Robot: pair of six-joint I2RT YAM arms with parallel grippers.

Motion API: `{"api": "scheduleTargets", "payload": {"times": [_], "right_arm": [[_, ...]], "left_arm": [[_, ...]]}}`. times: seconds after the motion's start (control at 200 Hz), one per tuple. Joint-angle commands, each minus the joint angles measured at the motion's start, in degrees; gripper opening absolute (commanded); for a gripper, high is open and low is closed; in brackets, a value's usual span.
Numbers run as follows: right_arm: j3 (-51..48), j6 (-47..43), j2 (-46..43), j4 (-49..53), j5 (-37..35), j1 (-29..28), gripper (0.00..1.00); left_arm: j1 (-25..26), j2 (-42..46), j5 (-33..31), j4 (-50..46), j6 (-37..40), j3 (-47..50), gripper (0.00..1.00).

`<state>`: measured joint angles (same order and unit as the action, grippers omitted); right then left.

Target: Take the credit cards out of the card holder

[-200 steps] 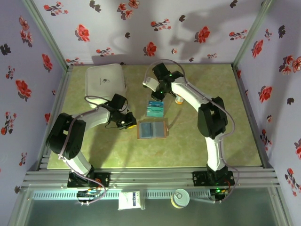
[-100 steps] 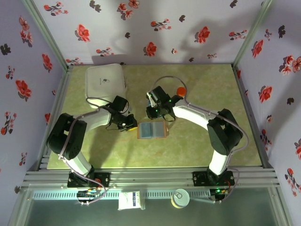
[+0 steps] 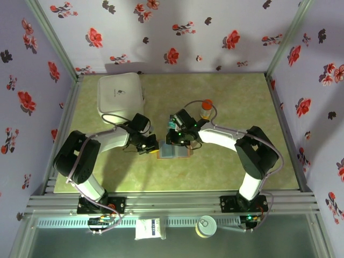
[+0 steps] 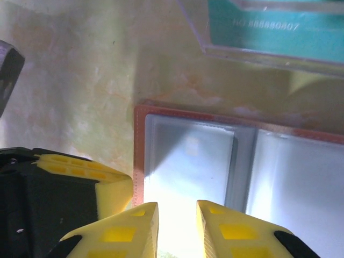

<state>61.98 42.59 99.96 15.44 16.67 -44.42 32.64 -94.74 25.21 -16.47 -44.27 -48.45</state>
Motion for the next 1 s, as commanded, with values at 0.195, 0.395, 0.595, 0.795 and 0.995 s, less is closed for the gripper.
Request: {"api": "scheduleTargets", "payload": {"times": [0.195, 0.395, 0.595, 0.795, 0.995], "right_arm": [[0.0, 3.2, 1.9, -2.5, 3.9, -0.4, 0.29], [1.2, 3.0, 3.9, -0.6, 3.2, -0.4, 0.3], [1.2, 3.1, 4.5, -0.5, 3.2, -0.5, 0.28], [0.6, 2.9, 4.5, 0.1, 2.5, -0.5, 0.27], [0.3, 2.3, 4.8, 1.1, 1.6, -0.4, 0.26]], "left_arm": [[0.5, 0.4, -0.5, 0.4, -0.6, 0.1, 0.03], [0.5, -0.1, -0.7, -0.6, 0.2, -0.2, 0.03], [0.5, -0.9, -0.8, -1.1, 0.8, 0.2, 0.03], [0.5, -0.7, -0.9, -1.2, 0.5, -0.1, 0.03], [0.5, -0.6, -1.0, -1.4, 0.5, -0.3, 0.03]]}}
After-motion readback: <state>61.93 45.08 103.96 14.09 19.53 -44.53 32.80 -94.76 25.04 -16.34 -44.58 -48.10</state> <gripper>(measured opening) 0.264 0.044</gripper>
